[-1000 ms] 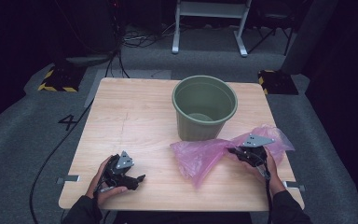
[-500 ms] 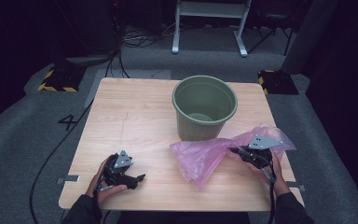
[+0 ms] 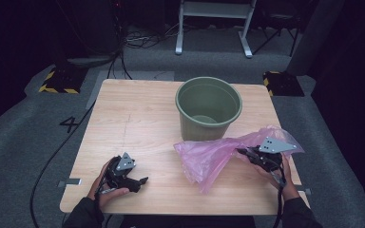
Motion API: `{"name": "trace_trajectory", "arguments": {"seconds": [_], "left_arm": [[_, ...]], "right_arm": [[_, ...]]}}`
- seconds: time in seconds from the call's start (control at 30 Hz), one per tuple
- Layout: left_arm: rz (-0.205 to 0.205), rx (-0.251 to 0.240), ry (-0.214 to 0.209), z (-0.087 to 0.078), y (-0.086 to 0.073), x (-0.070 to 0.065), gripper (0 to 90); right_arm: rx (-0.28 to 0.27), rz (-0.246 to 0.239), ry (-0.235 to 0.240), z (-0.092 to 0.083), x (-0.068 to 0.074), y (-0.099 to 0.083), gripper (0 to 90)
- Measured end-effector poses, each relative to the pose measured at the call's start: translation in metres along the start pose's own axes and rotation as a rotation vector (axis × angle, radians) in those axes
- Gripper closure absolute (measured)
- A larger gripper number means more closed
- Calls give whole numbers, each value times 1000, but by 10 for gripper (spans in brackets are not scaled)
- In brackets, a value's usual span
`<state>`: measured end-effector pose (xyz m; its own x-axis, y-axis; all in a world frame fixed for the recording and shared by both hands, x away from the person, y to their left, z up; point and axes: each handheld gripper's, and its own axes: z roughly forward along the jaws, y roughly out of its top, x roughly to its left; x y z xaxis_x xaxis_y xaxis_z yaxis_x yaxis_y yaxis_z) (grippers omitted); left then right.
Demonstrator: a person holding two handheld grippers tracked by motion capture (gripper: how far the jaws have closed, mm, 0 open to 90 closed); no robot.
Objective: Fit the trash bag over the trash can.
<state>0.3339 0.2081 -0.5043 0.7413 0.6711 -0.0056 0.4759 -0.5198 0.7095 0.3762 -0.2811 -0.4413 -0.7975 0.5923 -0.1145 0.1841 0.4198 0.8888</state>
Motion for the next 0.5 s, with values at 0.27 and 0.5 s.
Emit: {"name": "trace_trajectory", "arguments": {"seconds": [0.27,0.5], "left_arm": [[4,-1,-2,1,1,2,125],[4,2,-8,2,2,3,119]], "right_arm": [[-36,-17,13,-8,4,5,894],[-61,-19,13,-14,6,9,894]]}}
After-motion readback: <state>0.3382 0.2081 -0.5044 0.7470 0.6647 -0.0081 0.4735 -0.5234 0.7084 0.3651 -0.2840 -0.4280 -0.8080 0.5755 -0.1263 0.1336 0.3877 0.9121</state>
